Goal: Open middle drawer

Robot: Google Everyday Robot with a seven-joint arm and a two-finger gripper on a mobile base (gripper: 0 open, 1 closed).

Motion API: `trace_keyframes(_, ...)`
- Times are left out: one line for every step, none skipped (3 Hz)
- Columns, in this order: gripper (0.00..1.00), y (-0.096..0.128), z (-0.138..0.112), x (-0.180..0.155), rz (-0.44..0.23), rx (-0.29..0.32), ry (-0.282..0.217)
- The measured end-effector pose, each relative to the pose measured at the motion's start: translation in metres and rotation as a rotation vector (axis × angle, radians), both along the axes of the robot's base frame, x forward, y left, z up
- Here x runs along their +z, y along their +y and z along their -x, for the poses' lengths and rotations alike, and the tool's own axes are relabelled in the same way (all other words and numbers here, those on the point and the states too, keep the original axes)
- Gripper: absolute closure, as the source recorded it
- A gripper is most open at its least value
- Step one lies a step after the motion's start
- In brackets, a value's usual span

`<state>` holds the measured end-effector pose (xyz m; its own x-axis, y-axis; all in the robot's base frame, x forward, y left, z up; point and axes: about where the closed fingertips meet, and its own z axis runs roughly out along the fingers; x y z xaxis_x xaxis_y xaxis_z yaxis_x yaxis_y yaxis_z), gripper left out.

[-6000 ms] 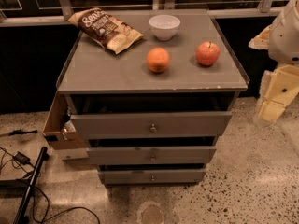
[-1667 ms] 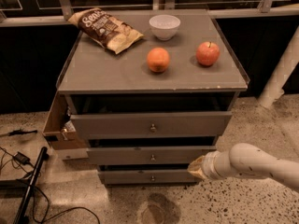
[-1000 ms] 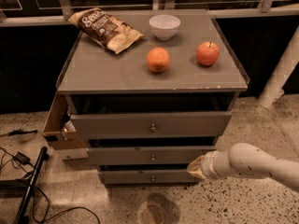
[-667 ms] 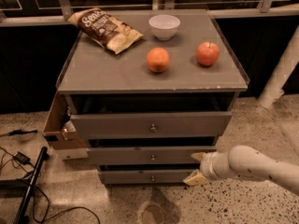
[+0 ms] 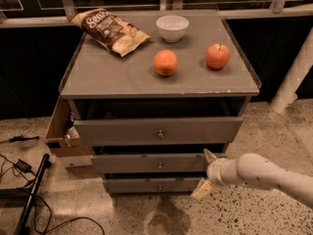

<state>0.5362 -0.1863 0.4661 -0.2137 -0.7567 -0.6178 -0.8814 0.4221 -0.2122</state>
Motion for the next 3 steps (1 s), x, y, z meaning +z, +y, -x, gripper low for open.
trace_keyframes(0.0,0.01,-0.024,-0.011,-0.018,0.024,-0.023)
trace_keyframes(0.0,0.021,-0.041,-0.018,-0.02,0.049,-0.024)
trace_keyframes(0.0,0.03,-0.056,-0.029,-0.009,0.07,-0.006)
